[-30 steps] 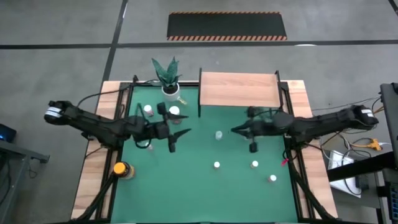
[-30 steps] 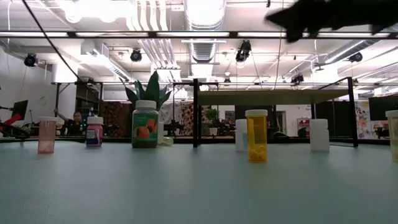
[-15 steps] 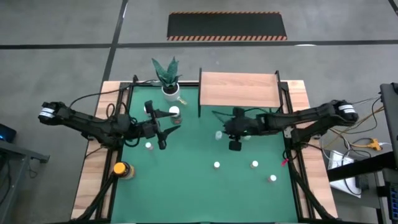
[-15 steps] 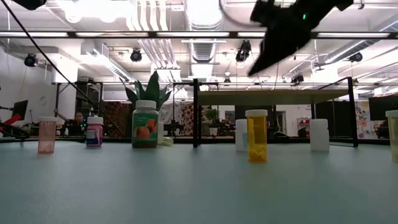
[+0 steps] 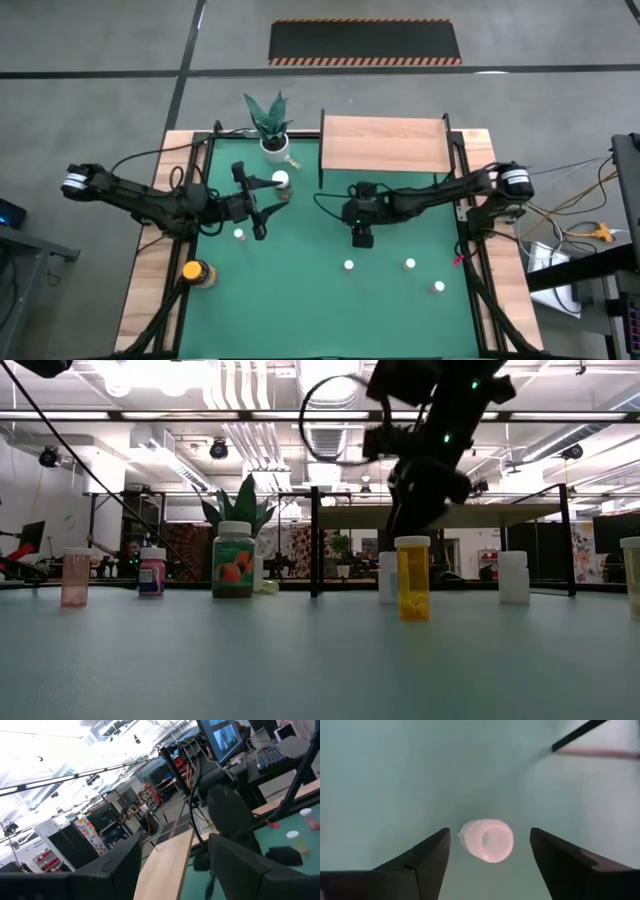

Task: Pick and place medicine bottles onto shelf by color
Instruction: Put the left white pill bottle on the shelf

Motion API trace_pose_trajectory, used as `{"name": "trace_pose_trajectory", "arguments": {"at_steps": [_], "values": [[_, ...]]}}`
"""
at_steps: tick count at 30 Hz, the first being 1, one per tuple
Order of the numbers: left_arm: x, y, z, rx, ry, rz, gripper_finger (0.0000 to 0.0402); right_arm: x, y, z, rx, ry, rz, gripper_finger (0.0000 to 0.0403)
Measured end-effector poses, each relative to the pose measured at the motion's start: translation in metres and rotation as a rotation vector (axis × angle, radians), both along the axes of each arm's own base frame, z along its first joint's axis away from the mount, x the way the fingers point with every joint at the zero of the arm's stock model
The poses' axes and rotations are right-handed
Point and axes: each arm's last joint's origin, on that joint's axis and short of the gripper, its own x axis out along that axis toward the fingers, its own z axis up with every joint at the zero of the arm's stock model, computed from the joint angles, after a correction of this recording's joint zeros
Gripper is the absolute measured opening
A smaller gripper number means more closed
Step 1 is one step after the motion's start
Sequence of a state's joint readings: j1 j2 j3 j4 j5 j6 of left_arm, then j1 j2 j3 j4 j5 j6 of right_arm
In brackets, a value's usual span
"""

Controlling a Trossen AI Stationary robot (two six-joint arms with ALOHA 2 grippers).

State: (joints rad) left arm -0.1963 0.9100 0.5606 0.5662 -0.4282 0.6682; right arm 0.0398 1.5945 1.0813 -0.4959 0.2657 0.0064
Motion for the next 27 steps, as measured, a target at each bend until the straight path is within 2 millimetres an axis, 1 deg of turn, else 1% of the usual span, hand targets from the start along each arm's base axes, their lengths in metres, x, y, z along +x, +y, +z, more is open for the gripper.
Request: {"name": "trace_pose_trajectory", "arguments": {"at_steps": [2,5,9,11,13,15,18,20,24,27], "values": [[0.0,0.0,0.0,-0.003,-0.003,0.0,0.021,0.002,-0.003,-0.008,0.007,0.03,-0.015,0.0271],[0.0,0.0,-0.001,-0.004,0.0,-0.001,0.021,0.005,-0.006,-0.013,0.027,0.038,-0.03,0.0266],[0.0,0.0,-0.001,-0.005,0.003,-0.001,0.021,0.004,-0.008,-0.021,0.056,0.067,-0.025,0.0242],[0.0,0.0,-0.001,-0.018,-0.002,-0.004,0.021,0.004,-0.007,-0.021,0.067,0.067,-0.019,0.0224],[0.0,-0.001,-0.002,-0.072,-0.008,-0.019,0.021,0.003,-0.007,-0.017,0.068,0.053,-0.017,0.0203],[0.0,-0.003,-0.005,-0.161,-0.005,-0.057,0.021,0.002,-0.007,-0.015,0.071,0.051,-0.016,0.0179],[0.005,-0.011,-0.014,-0.308,0.02,-0.169,0.021,-0.002,-0.006,-0.01,0.104,0.071,0.025,0.0137],[0.009,-0.017,-0.022,-0.376,0.053,-0.236,0.021,-0.004,-0.005,-0.003,0.13,0.074,0.072,0.0113],[0.022,-0.028,-0.032,-0.485,0.024,-0.296,0.021,-0.007,-0.003,0.017,0.156,0.064,0.148,0.0112],[0.033,-0.032,-0.039,-0.505,0.007,-0.308,0.021,-0.008,-0.003,0.033,0.15,0.051,0.171,0.0112]]}}
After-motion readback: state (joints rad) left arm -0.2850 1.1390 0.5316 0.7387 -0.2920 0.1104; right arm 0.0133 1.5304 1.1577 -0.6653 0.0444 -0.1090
